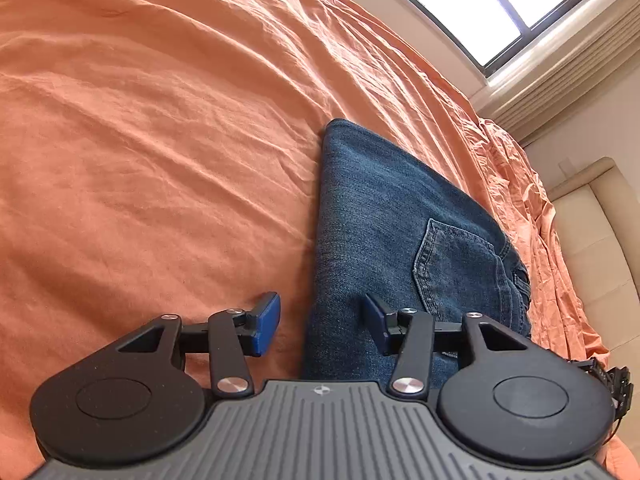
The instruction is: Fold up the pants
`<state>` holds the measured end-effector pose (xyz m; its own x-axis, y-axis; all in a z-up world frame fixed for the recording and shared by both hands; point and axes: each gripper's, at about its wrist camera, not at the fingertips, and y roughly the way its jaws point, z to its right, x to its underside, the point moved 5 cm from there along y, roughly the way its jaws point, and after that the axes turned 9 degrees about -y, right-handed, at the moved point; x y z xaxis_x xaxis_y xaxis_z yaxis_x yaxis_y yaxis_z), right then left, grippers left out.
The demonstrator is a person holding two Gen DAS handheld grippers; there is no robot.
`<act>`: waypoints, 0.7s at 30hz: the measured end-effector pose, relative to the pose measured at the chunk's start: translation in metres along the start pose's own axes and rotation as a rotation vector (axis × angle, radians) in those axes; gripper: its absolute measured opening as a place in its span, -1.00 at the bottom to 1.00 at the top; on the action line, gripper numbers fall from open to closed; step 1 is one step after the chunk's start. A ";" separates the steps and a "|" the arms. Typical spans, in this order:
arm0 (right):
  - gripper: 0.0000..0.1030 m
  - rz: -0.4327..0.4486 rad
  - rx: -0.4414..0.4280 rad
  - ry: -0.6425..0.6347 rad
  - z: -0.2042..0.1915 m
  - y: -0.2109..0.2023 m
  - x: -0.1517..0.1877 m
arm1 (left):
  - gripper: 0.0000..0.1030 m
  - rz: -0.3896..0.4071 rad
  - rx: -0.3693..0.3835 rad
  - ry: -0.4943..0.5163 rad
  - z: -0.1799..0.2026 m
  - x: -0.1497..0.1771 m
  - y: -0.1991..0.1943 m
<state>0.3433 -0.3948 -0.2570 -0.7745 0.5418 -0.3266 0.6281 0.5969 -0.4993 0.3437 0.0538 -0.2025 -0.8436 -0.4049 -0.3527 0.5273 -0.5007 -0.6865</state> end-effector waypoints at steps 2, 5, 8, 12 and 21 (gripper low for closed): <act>0.47 -0.028 0.031 -0.023 0.002 0.011 -0.001 | 0.16 -0.016 0.018 -0.024 -0.004 -0.002 0.003; 0.44 -0.024 0.038 -0.054 0.004 0.016 -0.002 | 0.22 -0.037 0.058 -0.060 -0.009 -0.006 0.009; 0.41 -0.022 0.023 -0.066 0.002 0.024 -0.005 | 0.24 -0.057 0.112 -0.104 -0.016 -0.009 0.019; 0.11 0.008 -0.013 -0.067 0.005 0.029 -0.007 | 0.02 -0.062 0.188 -0.188 -0.024 -0.012 0.031; -0.59 0.071 -0.030 -0.151 -0.019 0.014 -0.009 | -0.82 0.065 0.140 -0.154 0.002 -0.001 0.018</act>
<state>0.3598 -0.3802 -0.2459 -0.7295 0.4889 -0.4783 0.6815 0.5791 -0.4475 0.3539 0.0436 -0.2131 -0.7876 -0.5466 -0.2844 0.5980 -0.5666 -0.5670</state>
